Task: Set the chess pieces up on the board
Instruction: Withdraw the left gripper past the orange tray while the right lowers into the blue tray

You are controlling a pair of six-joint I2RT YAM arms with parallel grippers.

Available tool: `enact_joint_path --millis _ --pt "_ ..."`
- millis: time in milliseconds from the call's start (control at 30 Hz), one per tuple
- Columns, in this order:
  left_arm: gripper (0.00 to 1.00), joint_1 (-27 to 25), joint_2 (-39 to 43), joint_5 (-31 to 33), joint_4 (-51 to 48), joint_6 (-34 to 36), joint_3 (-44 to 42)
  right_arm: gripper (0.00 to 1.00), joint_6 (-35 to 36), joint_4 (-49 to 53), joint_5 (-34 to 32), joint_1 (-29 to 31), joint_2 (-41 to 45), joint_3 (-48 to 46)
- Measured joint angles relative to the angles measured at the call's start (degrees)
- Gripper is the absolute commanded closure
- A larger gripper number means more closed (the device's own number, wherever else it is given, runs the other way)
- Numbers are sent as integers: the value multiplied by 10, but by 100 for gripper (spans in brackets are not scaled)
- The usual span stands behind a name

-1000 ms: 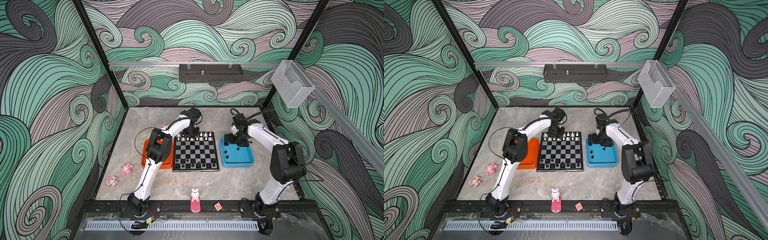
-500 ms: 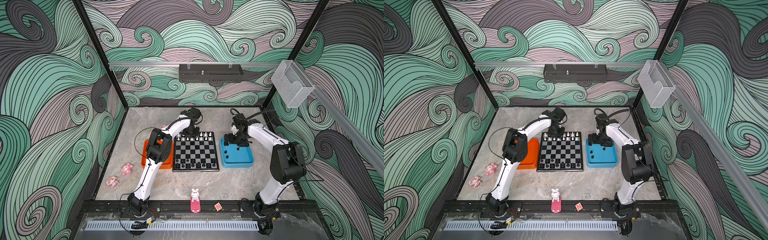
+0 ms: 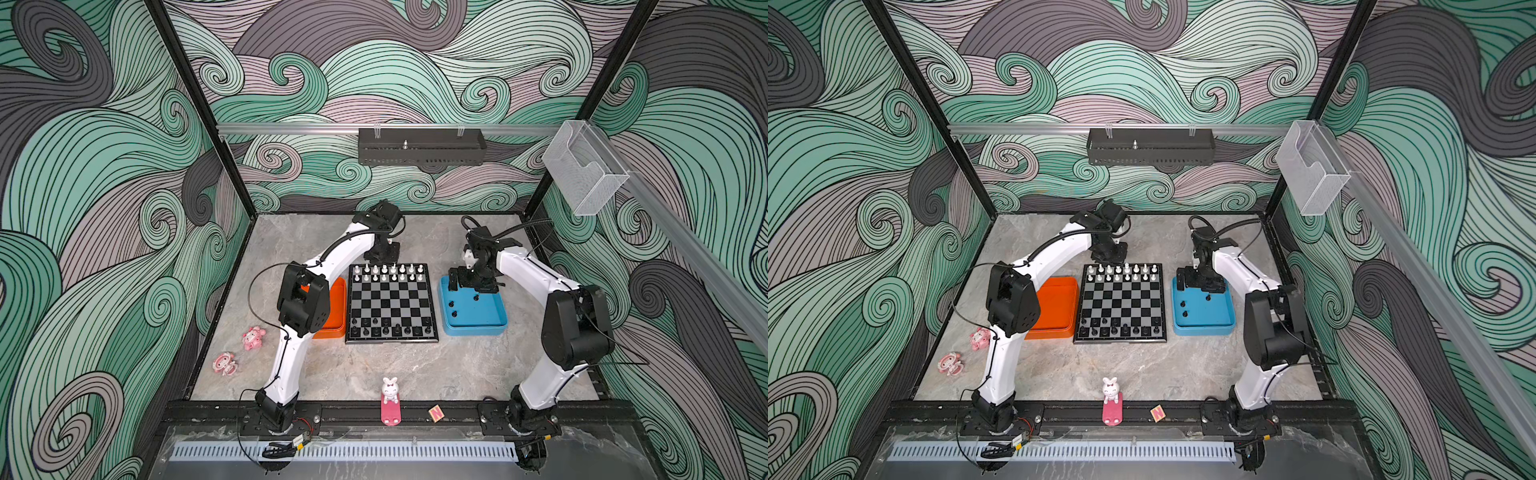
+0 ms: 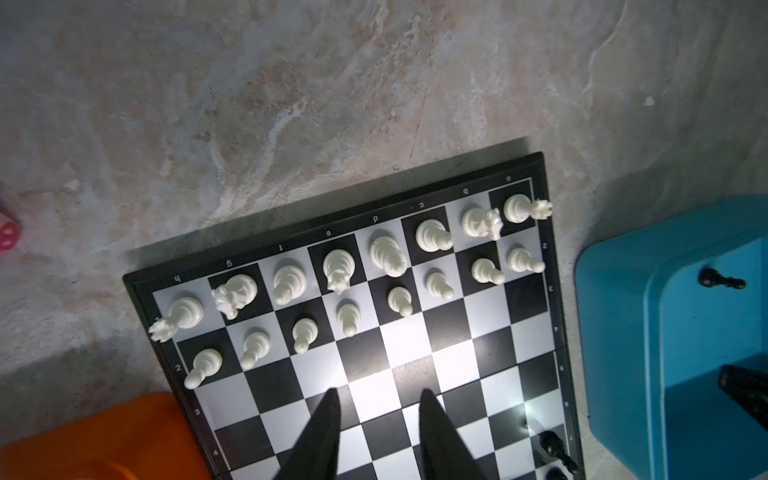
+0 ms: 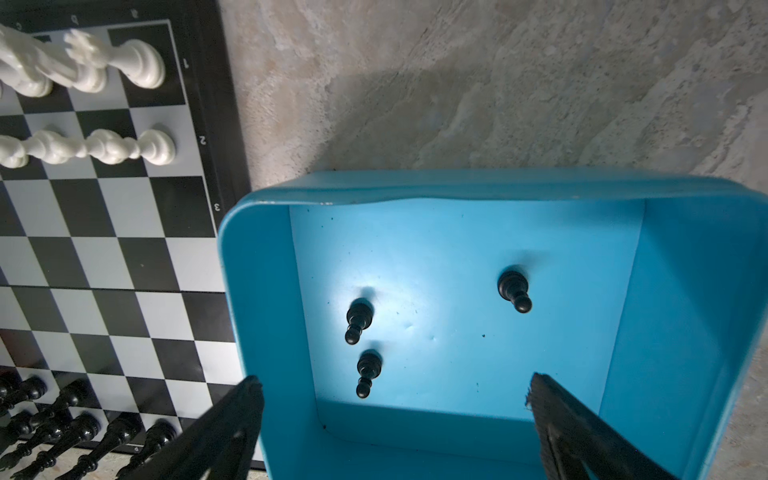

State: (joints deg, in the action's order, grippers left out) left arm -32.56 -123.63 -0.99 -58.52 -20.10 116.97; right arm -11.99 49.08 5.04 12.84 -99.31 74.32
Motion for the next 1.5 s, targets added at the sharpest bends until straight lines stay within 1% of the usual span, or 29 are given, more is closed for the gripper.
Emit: enact_joint_path --millis 167,300,433,500,600,800,933,1133,1233,1300,1433,1500 --pt "55 0 39 18 1 -1 -20 0 0 1 0 0 13 0" --pt "46 4 72 41 3 -1 -47 0 0 8 0 0 18 0" --pt "38 20 112 49 13 1 -86 0 -2 14 -1 0 24 0" --pt "34 38 131 49 21 3 -107 0 -3 15 -2 -1 28 0" --pt "31 76 149 49 30 5 -125 0 -4 16 -1 -5 29 0" --pt "29 156 164 42 42 6 -156 2 -4 17 1 -38 21 0" --pt "29 194 166 33 46 6 -170 6 -3 17 2 -60 2 0" --pt "29 229 166 14 48 6 -170 15 1 17 5 -85 -21 0" --pt "29 240 166 6 48 6 -170 24 6 17 8 -92 -31 0" --pt "29 246 166 3 48 6 -170 33 9 17 9 -94 -39 0" --pt "29 252 166 0 49 6 -170 41 13 17 10 -96 -61 0" --pt "29 254 166 -2 49 6 -170 47 13 16 10 -96 -73 0"
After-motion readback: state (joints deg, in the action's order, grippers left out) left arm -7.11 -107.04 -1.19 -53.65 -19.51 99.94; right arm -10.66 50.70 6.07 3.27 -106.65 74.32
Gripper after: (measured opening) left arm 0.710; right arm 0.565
